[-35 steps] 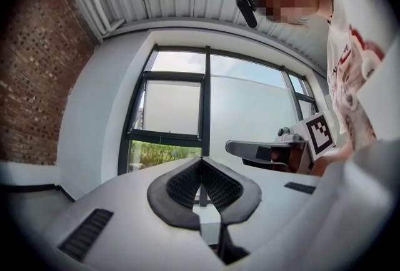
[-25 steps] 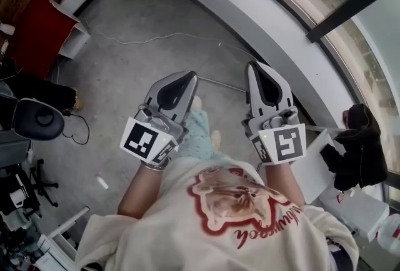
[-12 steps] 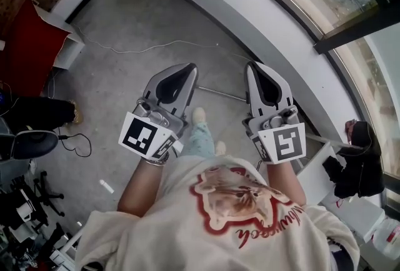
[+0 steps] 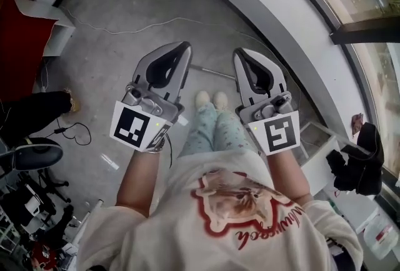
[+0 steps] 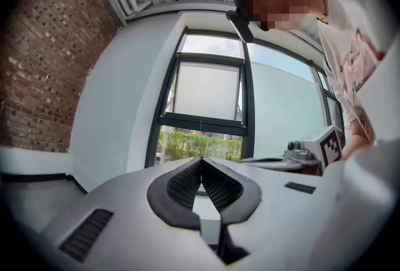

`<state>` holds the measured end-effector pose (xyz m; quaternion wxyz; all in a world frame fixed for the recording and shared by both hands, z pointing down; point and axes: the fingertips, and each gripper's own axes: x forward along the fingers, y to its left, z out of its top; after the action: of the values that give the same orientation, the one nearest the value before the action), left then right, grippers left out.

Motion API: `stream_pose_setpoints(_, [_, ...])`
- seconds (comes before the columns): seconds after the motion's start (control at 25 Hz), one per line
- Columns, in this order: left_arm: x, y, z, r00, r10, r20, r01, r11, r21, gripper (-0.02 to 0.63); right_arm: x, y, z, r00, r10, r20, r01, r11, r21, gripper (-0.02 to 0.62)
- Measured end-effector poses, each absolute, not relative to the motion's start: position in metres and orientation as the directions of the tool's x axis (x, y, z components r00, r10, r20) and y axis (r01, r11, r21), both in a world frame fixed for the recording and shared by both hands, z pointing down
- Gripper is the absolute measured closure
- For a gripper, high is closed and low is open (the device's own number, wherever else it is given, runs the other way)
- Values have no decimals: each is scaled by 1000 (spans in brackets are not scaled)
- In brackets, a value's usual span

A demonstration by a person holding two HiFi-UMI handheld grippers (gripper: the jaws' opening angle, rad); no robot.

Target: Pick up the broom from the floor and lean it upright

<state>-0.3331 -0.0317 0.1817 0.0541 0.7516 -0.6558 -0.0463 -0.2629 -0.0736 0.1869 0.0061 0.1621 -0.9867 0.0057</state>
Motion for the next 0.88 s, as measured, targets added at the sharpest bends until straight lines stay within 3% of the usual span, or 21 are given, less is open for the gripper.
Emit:
stream_pose_setpoints(0.36, [-362, -33, 319, 4, -996, 84, -978, 14, 210, 586, -284, -58, 415, -926, -41, 375, -33, 999, 29, 571])
stream_pose_setpoints(0.6, [-372, -31, 425, -41, -985, 166, -970, 79, 231, 586, -309, -42, 550, -874, 122, 470, 133, 991, -10, 571])
stream_pose_setpoints(0.84, [-385, -29, 522, -70, -969, 235, -954, 134, 269, 586, -323, -30, 679, -803, 201, 561, 209, 977, -52, 567])
stream_pose_setpoints(0.88, [-387, -28, 537, -73, -967, 244, -952, 140, 271, 586, -322, -27, 700, -788, 211, 578, 215, 975, -62, 540])
